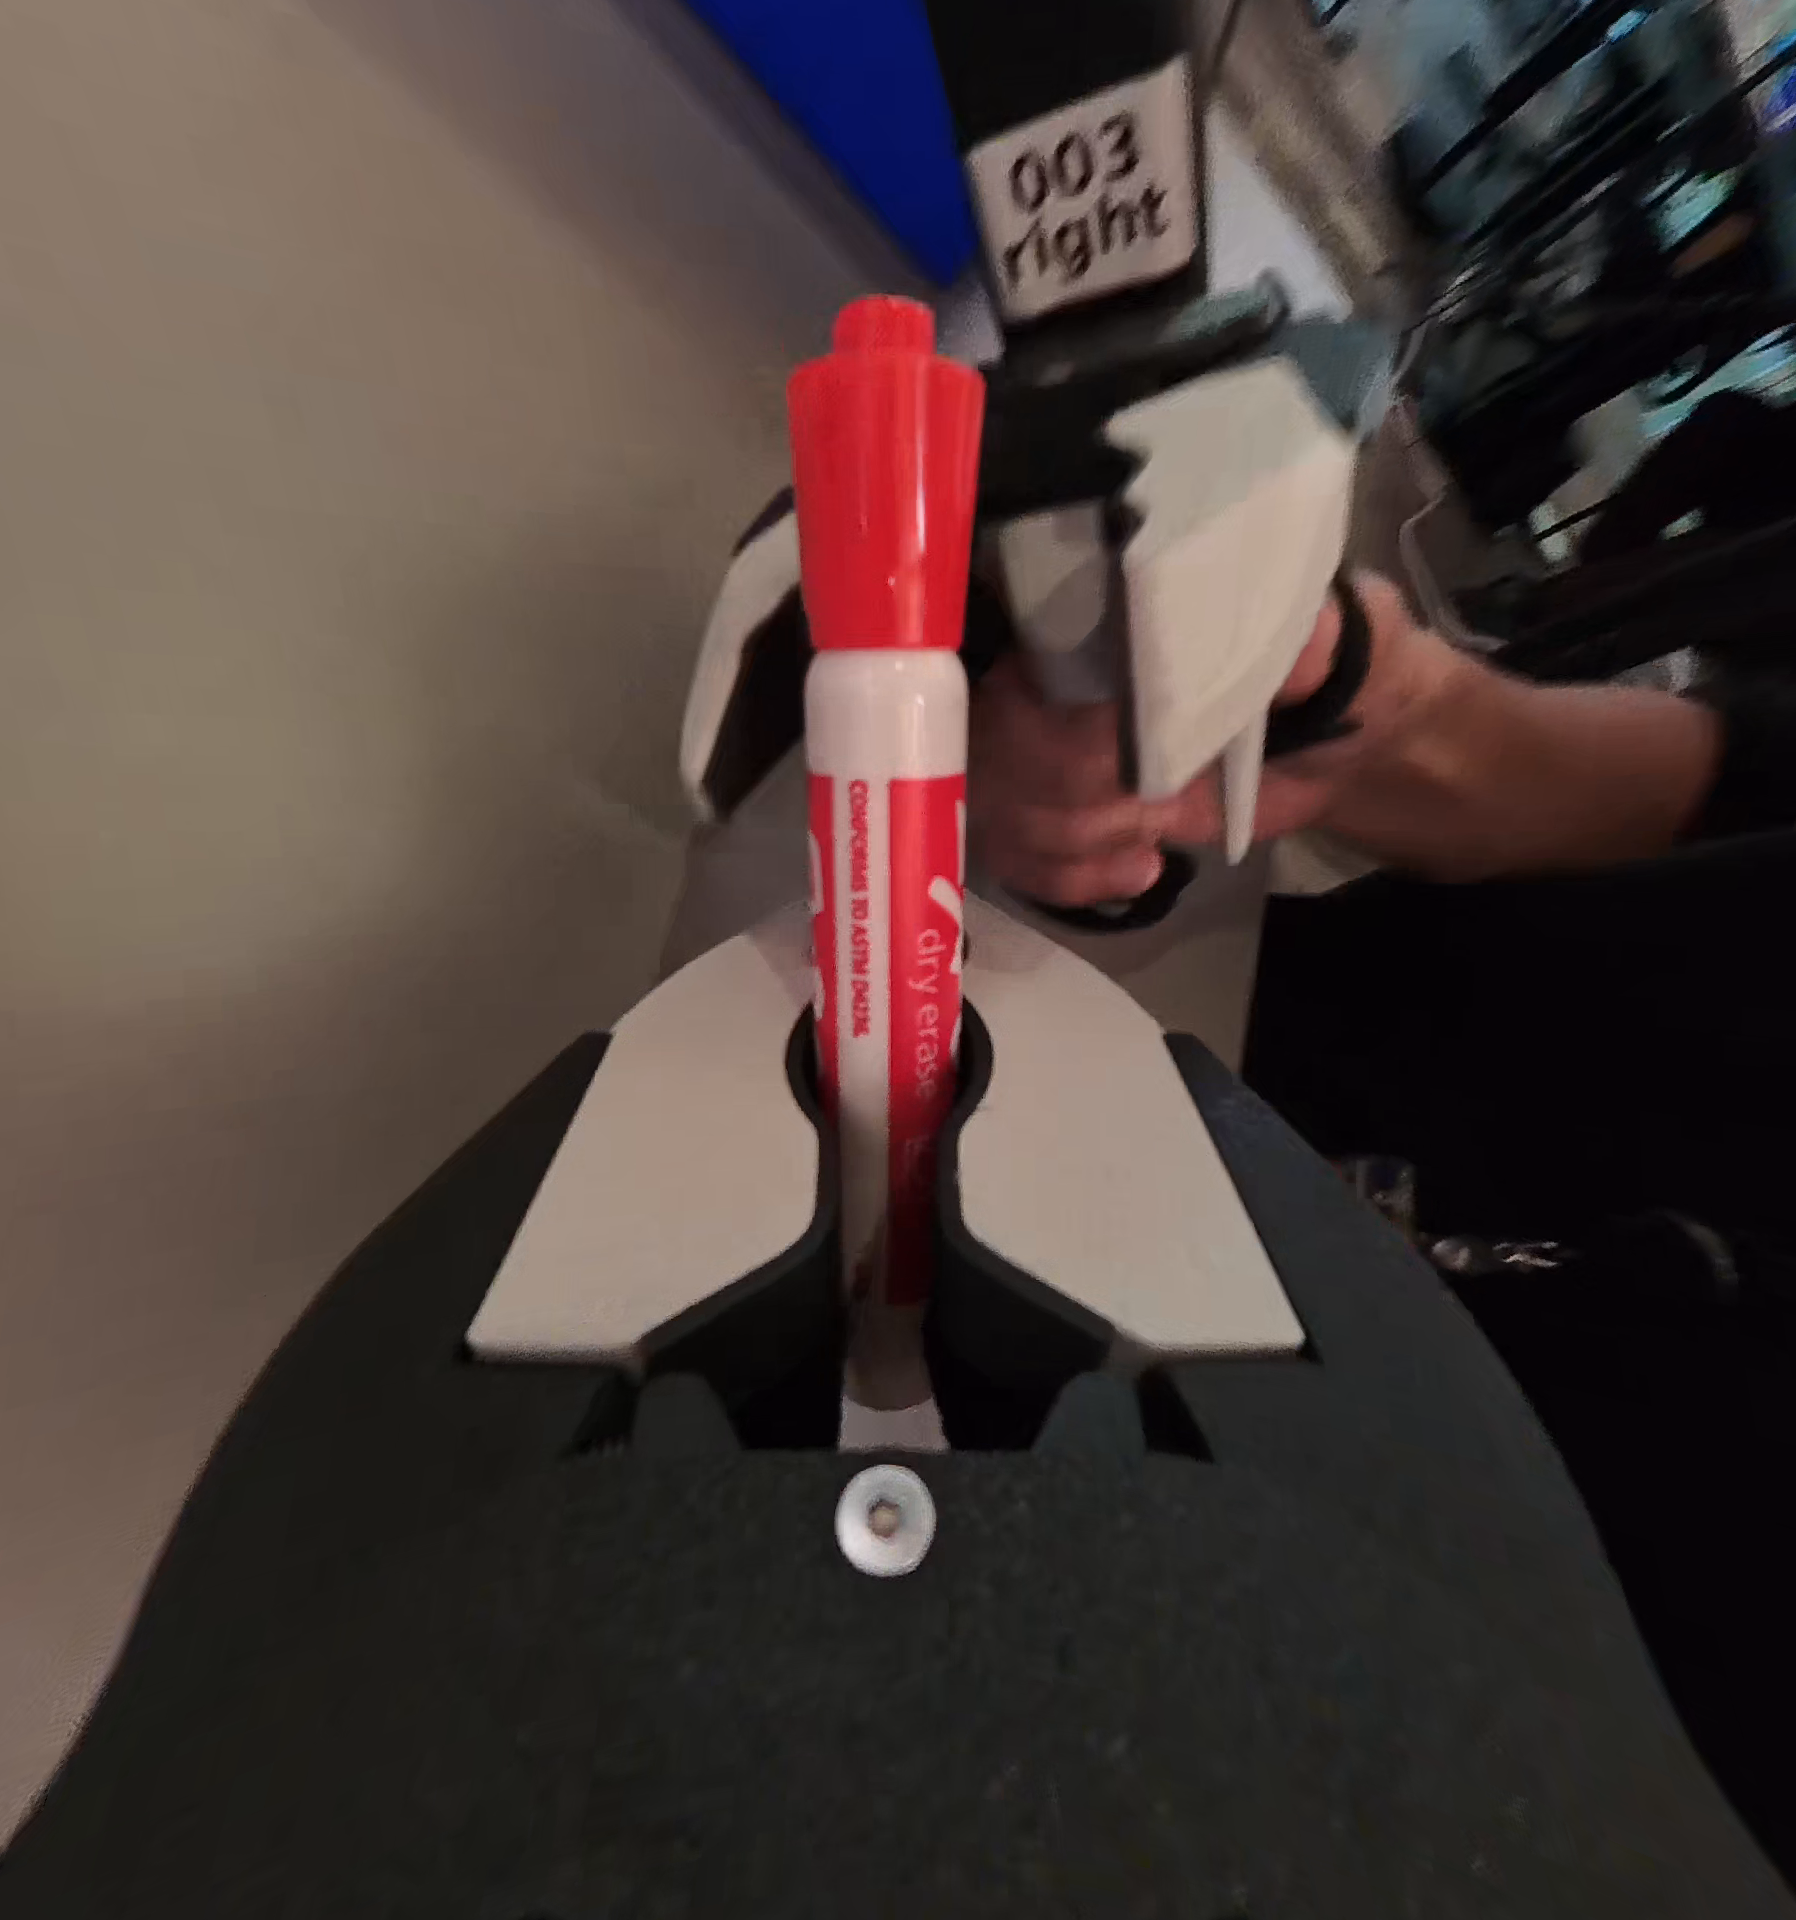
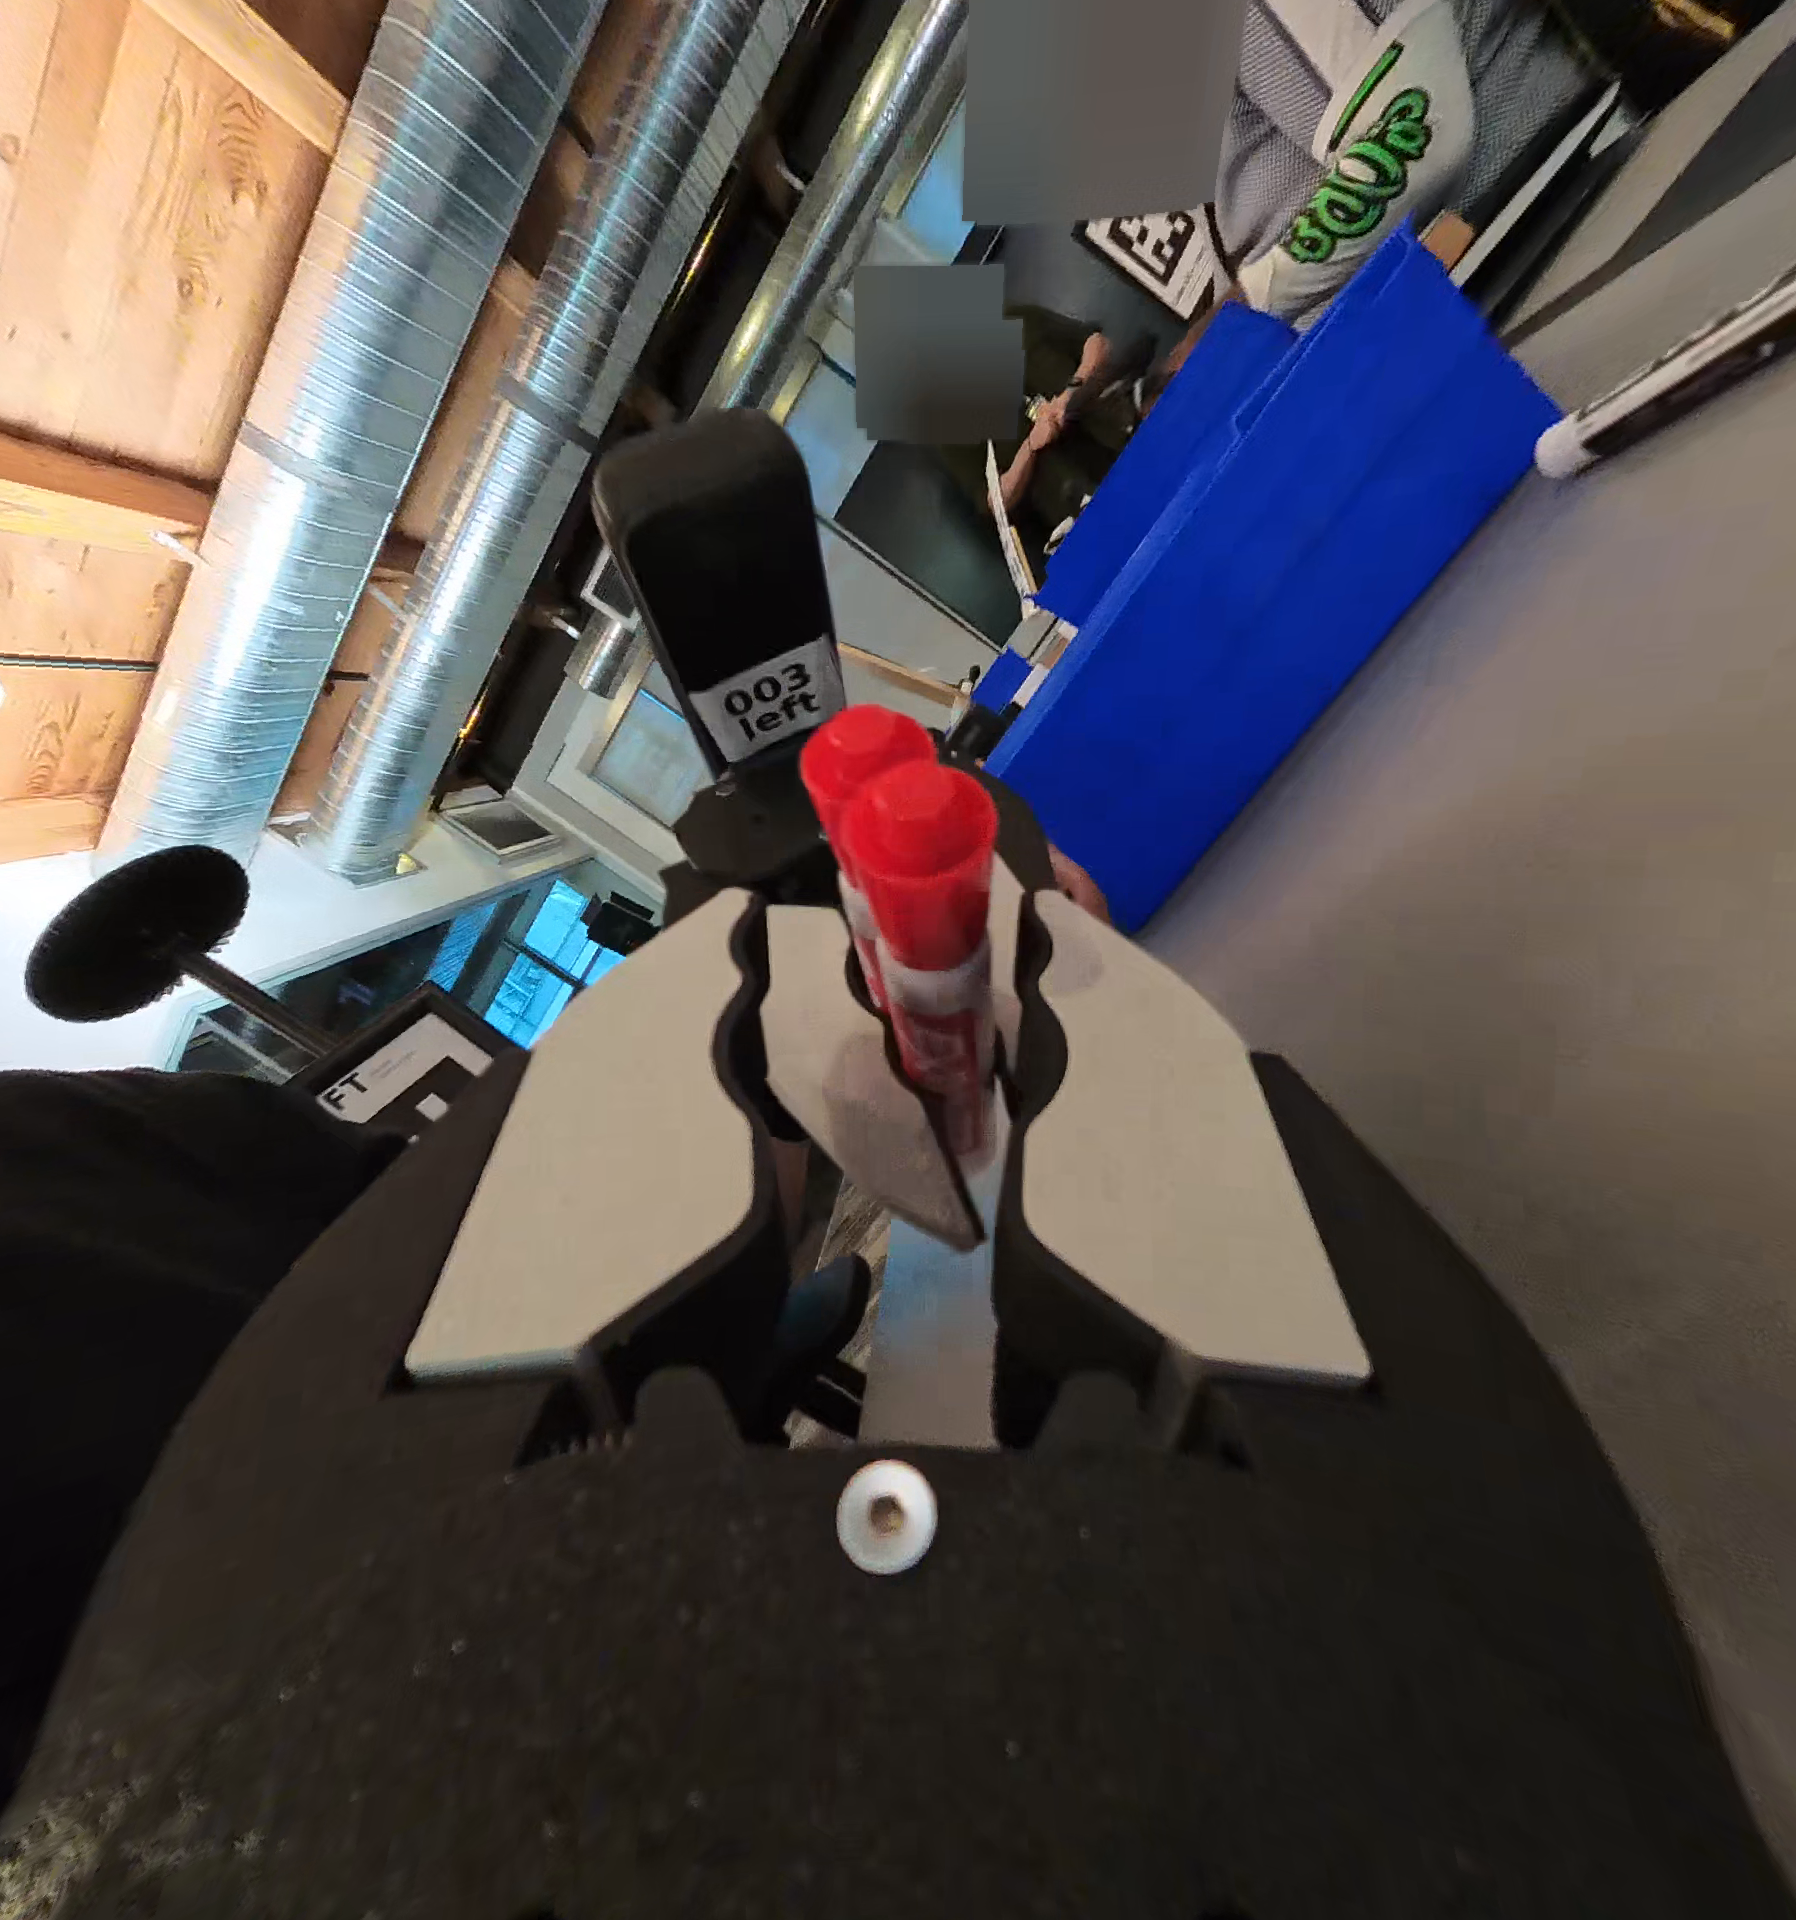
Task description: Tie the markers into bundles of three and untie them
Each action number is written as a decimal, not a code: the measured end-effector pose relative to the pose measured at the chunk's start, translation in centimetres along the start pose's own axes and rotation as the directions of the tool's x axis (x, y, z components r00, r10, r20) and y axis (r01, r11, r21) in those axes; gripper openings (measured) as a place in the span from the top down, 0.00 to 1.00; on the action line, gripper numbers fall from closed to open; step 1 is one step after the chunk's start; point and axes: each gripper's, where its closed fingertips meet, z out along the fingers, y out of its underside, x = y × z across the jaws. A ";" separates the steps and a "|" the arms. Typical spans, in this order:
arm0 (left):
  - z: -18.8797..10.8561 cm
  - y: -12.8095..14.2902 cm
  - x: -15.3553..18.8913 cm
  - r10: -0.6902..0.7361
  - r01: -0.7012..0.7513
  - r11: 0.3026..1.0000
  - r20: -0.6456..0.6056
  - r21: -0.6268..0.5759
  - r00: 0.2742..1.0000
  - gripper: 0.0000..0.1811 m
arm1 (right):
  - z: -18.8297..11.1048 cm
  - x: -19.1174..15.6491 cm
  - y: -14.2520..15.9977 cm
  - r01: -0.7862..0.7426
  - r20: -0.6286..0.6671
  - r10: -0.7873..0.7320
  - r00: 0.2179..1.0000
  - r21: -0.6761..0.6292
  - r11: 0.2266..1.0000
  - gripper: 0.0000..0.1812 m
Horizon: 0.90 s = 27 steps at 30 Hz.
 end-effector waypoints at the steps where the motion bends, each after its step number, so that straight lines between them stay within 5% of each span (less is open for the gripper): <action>1: 0.4 -0.4 0.5 -0.003 0.004 1.000 -0.027 0.012 1.000 0.92 | -0.2 -0.3 -0.2 0.007 0.005 -0.007 1.000 0.023 1.000 0.78; 7: 0.9 -2.0 2.6 -0.051 0.065 0.995 -0.166 0.078 0.985 0.91 | -1.1 -1.3 -1.4 0.150 -0.077 -0.145 0.986 0.054 0.987 0.90; 13: 1.4 -0.3 1.2 -0.002 0.003 1.000 -0.042 0.014 0.999 0.80 | -1.5 -0.1 -1.6 0.213 -0.198 -0.242 0.950 -0.157 0.964 0.90; 27: -0.9 1.9 -3.6 -0.019 0.024 0.999 0.128 -0.041 0.992 0.81 | -2.7 4.9 -4.7 0.269 -0.347 -0.509 0.788 -0.550 0.791 0.90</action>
